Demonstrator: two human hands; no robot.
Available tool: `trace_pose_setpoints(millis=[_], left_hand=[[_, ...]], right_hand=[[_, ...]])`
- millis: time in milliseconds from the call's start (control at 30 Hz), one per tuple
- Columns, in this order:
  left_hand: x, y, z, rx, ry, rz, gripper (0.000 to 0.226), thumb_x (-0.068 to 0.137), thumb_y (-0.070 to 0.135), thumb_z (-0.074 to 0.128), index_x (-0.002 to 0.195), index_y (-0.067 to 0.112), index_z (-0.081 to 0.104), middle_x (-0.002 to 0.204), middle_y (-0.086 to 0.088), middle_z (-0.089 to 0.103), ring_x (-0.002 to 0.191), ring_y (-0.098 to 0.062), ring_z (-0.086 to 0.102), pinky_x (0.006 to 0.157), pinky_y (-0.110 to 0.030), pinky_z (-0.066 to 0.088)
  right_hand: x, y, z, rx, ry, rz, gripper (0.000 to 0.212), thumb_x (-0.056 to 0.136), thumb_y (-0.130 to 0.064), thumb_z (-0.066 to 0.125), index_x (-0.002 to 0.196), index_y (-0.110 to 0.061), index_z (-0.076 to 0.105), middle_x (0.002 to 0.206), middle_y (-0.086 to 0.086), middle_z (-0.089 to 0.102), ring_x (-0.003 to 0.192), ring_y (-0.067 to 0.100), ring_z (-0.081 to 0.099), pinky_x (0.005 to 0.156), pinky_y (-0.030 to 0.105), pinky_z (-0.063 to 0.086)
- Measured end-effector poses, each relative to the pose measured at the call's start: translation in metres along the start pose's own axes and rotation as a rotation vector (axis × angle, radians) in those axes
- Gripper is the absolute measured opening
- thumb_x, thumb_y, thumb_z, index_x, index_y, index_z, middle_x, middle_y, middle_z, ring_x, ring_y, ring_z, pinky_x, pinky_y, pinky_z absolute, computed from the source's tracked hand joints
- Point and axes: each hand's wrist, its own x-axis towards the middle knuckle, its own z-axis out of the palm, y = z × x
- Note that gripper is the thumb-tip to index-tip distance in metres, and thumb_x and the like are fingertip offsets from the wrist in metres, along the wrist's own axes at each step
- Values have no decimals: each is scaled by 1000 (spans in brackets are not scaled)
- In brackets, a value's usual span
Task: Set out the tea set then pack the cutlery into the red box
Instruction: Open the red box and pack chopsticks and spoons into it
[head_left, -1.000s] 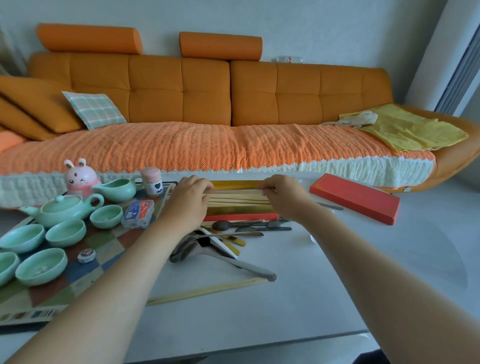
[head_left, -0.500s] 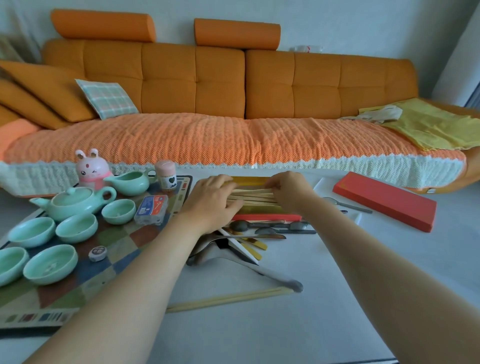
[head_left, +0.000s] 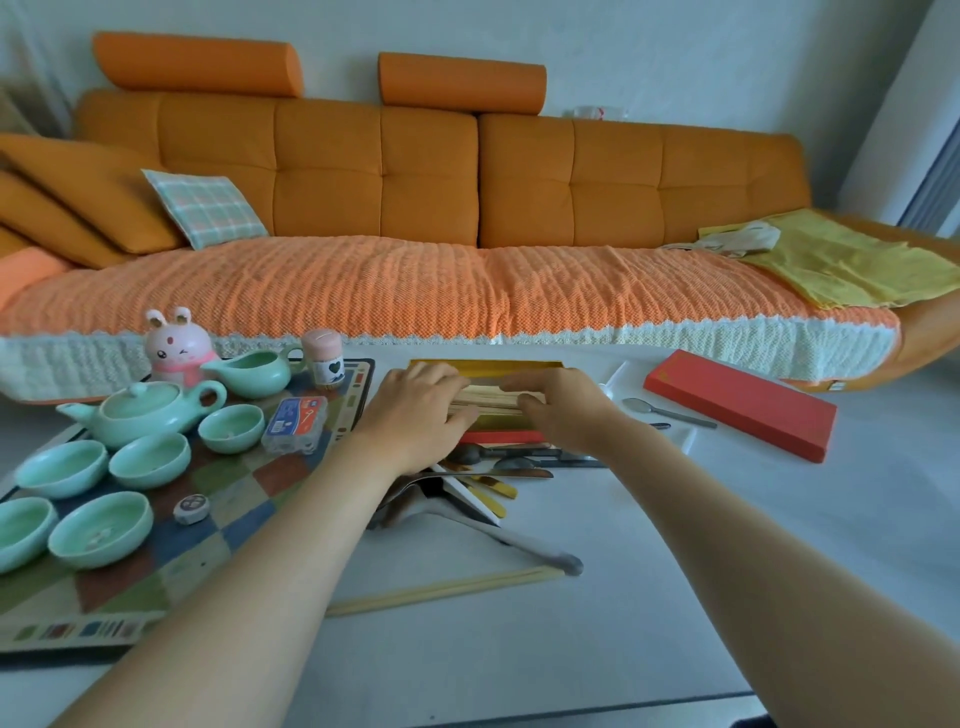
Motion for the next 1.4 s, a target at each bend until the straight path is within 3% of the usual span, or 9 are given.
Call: trace_pose_setpoints(millis=[100, 200, 333, 433, 600, 700, 867, 1200, 1400], left_hand=[[-11, 7, -10, 39, 160, 77, 34, 96, 44, 48, 122, 24, 59, 124, 6, 49, 118, -18, 38, 101, -35, 28], [-28, 17, -20, 38, 244, 161, 15, 94, 34, 53, 97, 23, 63, 99, 7, 52, 99, -17, 44, 85, -32, 33], [-57, 28, -35, -77, 102, 164, 20, 90, 33, 55, 75, 20, 59, 79, 9, 53, 81, -15, 50, 68, -31, 39], [-82, 29, -44, -128, -89, 107, 14, 83, 41, 55, 74, 30, 57, 79, 14, 56, 80, -10, 55, 67, -30, 46], [-113, 24, -46, -109, -309, 70, 14, 76, 50, 58, 77, 37, 61, 80, 18, 60, 77, -4, 58, 66, -29, 52], [-126, 22, -47, -27, -312, 96, 28, 75, 62, 56, 90, 39, 63, 89, 20, 57, 86, -2, 56, 73, -30, 52], [-136, 25, -51, -41, -336, 74, 16, 86, 45, 64, 98, 37, 69, 92, 20, 60, 87, -1, 56, 73, -23, 47], [-129, 18, -51, -190, -453, -32, 4, 91, 35, 65, 91, 35, 62, 91, 16, 60, 84, 0, 56, 71, -22, 46], [-106, 1, -64, -384, -272, -137, 10, 93, 30, 63, 86, 35, 58, 87, 14, 59, 78, -4, 55, 66, -23, 41]], right_hand=[[-8, -10, -6, -37, 94, -135, 34, 92, -12, 53, 119, -25, 69, 127, -4, 63, 119, 15, 53, 104, 30, 41], [-22, -29, -10, 10, 88, -201, 26, 86, -14, 58, 97, -29, 76, 96, -14, 66, 92, 6, 57, 84, 28, 47], [-47, -53, -10, 5, -119, -237, 18, 85, -21, 59, 77, -31, 73, 65, -27, 59, 68, -7, 54, 65, 13, 39], [-67, -60, -5, -64, -319, -270, 12, 85, -29, 64, 83, -33, 76, 74, -27, 65, 72, -12, 56, 65, 6, 36], [-82, -62, -1, -28, -445, -247, 8, 78, -37, 77, 86, -34, 77, 83, -25, 71, 82, -7, 63, 81, 26, 54], [-86, -62, -2, -46, -450, -250, 14, 76, -39, 80, 89, -35, 76, 83, -23, 70, 82, -4, 64, 81, 27, 54], [-85, -59, 4, -74, -412, -245, 9, 80, -33, 76, 88, -35, 72, 86, -21, 69, 83, -2, 63, 80, 30, 55], [-78, -57, 3, -44, -321, -220, 12, 88, -25, 64, 88, -30, 74, 93, -15, 69, 77, -11, 56, 60, 7, 39], [-68, -64, -6, 198, -285, -122, 27, 98, -31, 56, 86, -18, 76, 69, -5, 68, 58, 3, 54, 56, 15, 42]])
